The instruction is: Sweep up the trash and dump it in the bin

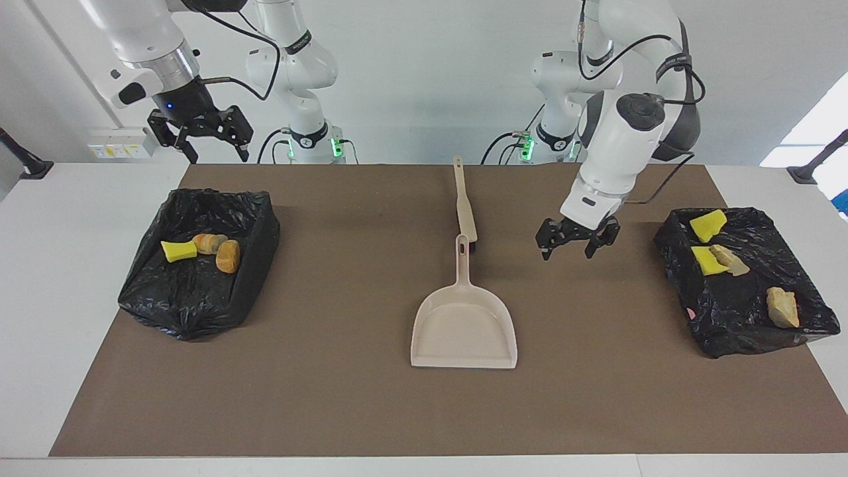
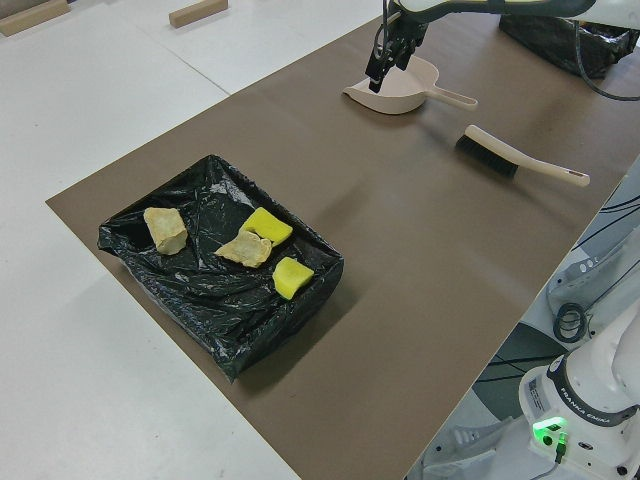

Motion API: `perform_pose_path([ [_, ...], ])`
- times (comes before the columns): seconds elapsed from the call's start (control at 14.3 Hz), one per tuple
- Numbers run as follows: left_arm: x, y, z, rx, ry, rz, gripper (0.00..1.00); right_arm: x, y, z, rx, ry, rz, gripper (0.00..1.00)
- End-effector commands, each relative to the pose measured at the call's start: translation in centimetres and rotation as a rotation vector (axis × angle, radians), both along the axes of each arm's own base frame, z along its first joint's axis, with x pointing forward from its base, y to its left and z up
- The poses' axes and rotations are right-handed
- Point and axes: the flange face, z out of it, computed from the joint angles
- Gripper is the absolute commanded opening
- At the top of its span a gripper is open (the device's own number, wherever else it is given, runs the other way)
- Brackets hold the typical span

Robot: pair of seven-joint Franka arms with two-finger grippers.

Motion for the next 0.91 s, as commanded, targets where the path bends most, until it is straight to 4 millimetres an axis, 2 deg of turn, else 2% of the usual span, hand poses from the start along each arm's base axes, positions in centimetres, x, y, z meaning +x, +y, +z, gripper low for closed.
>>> perform_pose_path([
  [0.0,-1.4,2.0,2.9,0.023,0.011,-0.047,1.0,-0.7,0.0,0.0,0.007,0.003,-0.016,1.0],
  [0.28,-1.6,4.0,8.7,0.035,0.052,-0.081,1.0,-0.6,0.0,0.0,0.007,0.0,-0.016,1.0],
  [0.35,-1.6,5.4,10.0,0.036,0.057,-0.062,1.0,-0.6,-0.1,0.0,0.005,0.0,-0.016,1.0],
  [0.49,-2.1,6.7,12.0,0.038,0.083,-0.079,1.0,-0.6,-0.3,0.0,-0.001,-0.002,-0.012,1.0],
  [0.63,-3.2,9.6,13.9,0.036,0.127,-0.081,1.0,-0.6,-0.2,0.0,-0.015,-0.009,-0.007,1.0],
  [0.84,-5.8,10.2,16.9,0.036,0.132,-0.077,1.0,-0.6,-0.2,0.0,-0.017,-0.009,-0.007,1.0],
])
